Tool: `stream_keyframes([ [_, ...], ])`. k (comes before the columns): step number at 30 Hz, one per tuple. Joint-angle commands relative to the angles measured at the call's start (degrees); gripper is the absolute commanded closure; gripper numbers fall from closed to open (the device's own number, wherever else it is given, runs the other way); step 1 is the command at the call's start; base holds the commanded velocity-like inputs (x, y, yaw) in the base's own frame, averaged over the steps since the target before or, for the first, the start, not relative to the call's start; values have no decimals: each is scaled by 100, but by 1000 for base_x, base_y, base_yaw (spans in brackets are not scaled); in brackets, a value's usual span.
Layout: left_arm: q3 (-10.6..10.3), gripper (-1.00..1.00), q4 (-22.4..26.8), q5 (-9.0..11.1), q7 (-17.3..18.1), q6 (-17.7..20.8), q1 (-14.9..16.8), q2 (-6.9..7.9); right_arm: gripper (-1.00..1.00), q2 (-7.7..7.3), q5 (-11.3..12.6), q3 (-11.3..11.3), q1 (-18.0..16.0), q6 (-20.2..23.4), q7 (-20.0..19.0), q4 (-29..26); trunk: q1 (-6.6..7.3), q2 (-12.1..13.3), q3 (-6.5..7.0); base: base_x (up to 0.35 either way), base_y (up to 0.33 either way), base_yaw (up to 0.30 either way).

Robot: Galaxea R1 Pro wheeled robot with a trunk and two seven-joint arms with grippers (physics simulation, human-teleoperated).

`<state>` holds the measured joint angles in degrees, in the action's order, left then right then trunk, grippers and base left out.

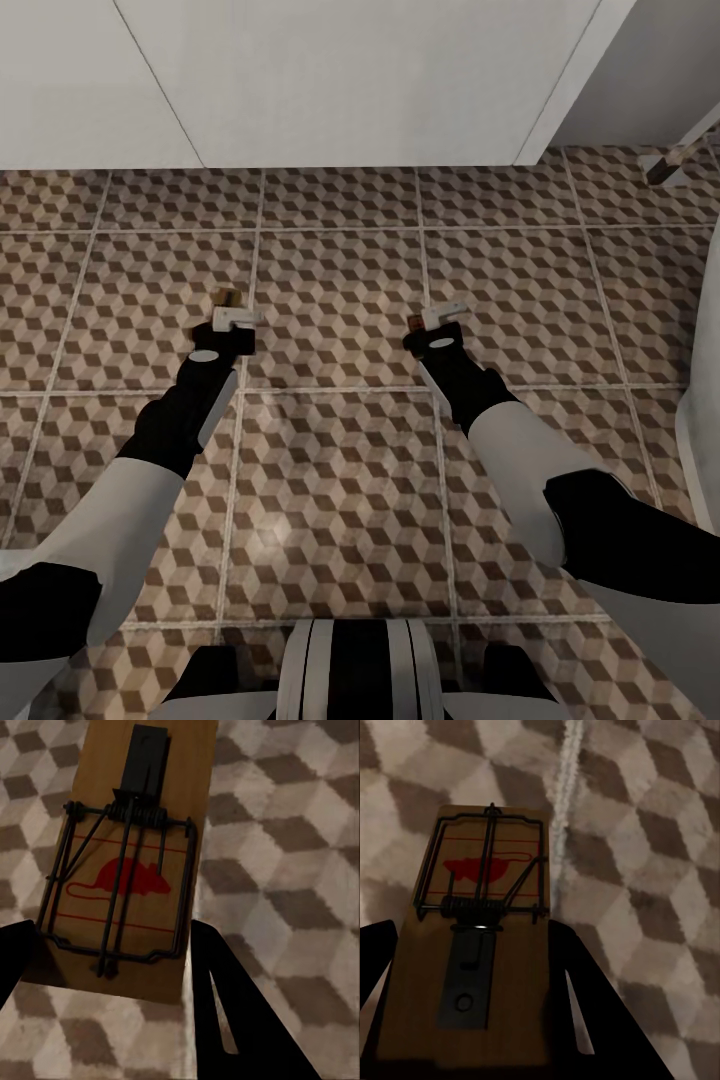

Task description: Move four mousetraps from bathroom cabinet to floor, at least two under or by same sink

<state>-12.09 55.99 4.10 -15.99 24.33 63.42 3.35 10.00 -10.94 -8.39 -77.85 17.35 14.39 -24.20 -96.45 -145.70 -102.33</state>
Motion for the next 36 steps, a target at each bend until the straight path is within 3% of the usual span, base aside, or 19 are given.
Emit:
stream_keyframes([
  [1, -27, 100, 8, 20, 26, 35, 3, 9, 100, 0, -32, -22, -2, 1, 21, -6, 1, -1, -3, 0, 0, 0],
  [15, -22, 100, -6, 21, 168, 37, 3, 10, 100, 0, -40, -30, 3, -525, -243, -6, 1, -1, -3, 0, 0, 0],
  [29, 13, 100, -2, 21, 166, 45, 3, 23, 100, 0, -40, -29, 7, -574, -252, -6, 1, -1, -3, 0, 0, 0],
  [36, 13, 100, 14, 21, 166, 46, 2, 16, 100, 0, -40, -24, 7, -574, -252, -3, -17, -11, -158, 0, 0, 0],
])
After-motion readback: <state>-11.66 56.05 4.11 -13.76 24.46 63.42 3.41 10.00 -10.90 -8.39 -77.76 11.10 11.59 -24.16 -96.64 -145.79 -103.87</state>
